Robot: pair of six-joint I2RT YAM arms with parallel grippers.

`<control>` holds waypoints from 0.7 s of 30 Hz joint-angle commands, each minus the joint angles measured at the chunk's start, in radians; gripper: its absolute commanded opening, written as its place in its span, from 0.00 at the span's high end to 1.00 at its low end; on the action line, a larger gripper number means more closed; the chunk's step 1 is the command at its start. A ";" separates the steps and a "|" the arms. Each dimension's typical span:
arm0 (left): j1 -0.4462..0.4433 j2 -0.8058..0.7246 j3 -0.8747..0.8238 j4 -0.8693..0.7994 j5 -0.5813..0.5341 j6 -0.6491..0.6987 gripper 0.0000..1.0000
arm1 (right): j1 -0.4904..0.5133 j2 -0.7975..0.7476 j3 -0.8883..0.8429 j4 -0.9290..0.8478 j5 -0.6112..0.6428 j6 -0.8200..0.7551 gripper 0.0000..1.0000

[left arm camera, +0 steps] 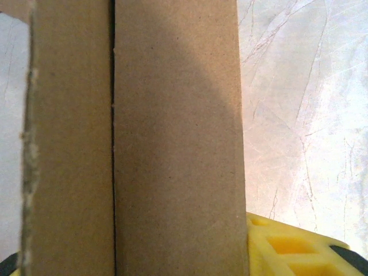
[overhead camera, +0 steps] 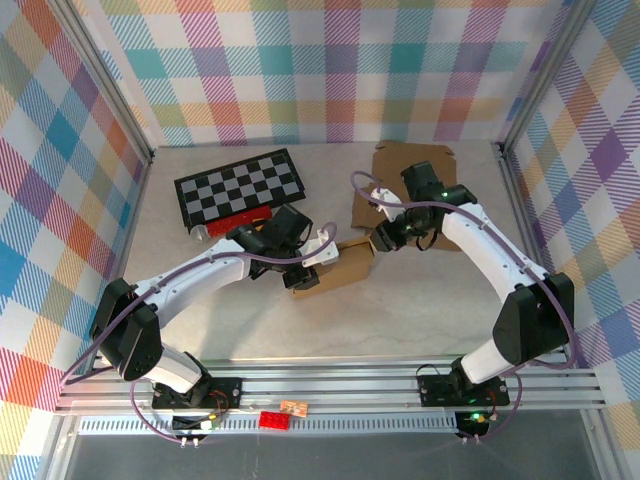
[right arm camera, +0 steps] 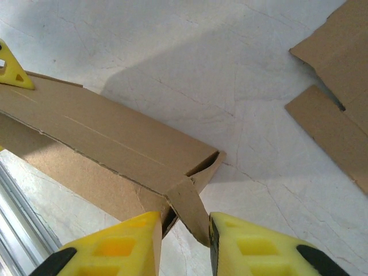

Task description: Fold the paper box

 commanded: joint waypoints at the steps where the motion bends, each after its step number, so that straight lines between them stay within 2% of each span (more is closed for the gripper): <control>1: 0.015 0.004 0.028 -0.018 0.025 0.004 0.54 | 0.013 0.012 0.035 -0.007 0.004 -0.021 0.75; 14: 0.017 0.010 0.034 -0.015 0.028 -0.006 0.54 | 0.045 0.003 0.038 -0.022 0.077 -0.005 0.92; 17: 0.019 0.010 0.036 -0.012 0.029 -0.012 0.54 | 0.054 0.002 0.044 -0.031 0.107 0.031 0.99; 21: 0.021 0.013 0.039 -0.007 0.029 -0.021 0.54 | 0.077 0.019 0.072 -0.061 0.158 0.115 1.00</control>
